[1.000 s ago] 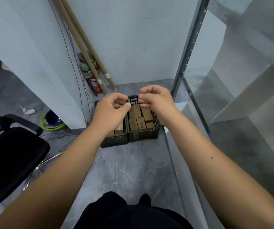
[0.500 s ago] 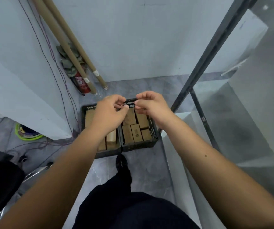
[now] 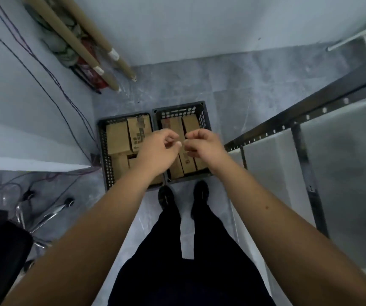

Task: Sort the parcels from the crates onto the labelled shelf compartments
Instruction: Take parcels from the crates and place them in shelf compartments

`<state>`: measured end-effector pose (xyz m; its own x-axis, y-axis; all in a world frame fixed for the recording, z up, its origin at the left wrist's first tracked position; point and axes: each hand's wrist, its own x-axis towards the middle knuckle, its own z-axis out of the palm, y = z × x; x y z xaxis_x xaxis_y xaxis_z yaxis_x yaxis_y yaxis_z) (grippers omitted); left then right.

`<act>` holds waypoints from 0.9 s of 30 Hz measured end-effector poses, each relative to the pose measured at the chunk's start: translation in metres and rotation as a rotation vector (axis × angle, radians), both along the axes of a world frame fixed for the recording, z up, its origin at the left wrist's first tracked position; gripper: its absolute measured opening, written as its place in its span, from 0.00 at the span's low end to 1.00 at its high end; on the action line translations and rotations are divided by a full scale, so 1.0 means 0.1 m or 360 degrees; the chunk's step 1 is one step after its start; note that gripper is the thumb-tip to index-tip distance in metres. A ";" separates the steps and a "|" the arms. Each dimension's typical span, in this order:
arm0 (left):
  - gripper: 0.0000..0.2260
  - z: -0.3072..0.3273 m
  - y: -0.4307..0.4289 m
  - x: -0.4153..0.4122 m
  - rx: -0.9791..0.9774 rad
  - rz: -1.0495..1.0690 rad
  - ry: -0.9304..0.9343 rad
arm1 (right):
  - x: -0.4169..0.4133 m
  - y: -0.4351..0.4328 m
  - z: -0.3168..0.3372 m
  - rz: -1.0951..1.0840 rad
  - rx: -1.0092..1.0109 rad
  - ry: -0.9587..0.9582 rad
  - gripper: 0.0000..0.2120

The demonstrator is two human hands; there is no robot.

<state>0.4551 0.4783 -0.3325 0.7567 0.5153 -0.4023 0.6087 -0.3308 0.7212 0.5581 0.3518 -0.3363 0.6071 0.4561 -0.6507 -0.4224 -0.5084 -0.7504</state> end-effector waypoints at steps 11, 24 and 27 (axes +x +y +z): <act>0.13 -2.49 -0.08 0.48 -0.0366 0.0486 0.0540 | 0.44 0.09 -2.69 0.0127 -0.0395 0.0276 0.10; 0.19 -5.33 -0.37 0.65 -0.0365 0.0896 0.0922 | 0.46 0.14 -5.33 0.0351 -0.0627 0.0108 0.14; 0.18 -5.81 -0.36 0.62 -0.0326 0.0854 0.0954 | 0.42 0.25 -5.75 0.0375 -0.0665 0.0094 0.19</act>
<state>0.5167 0.4419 -0.9131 0.0567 0.6179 -0.7842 0.9466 0.2164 0.2390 0.6004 0.3766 -0.9118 0.4750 0.2692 -0.8378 -0.2951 -0.8482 -0.4398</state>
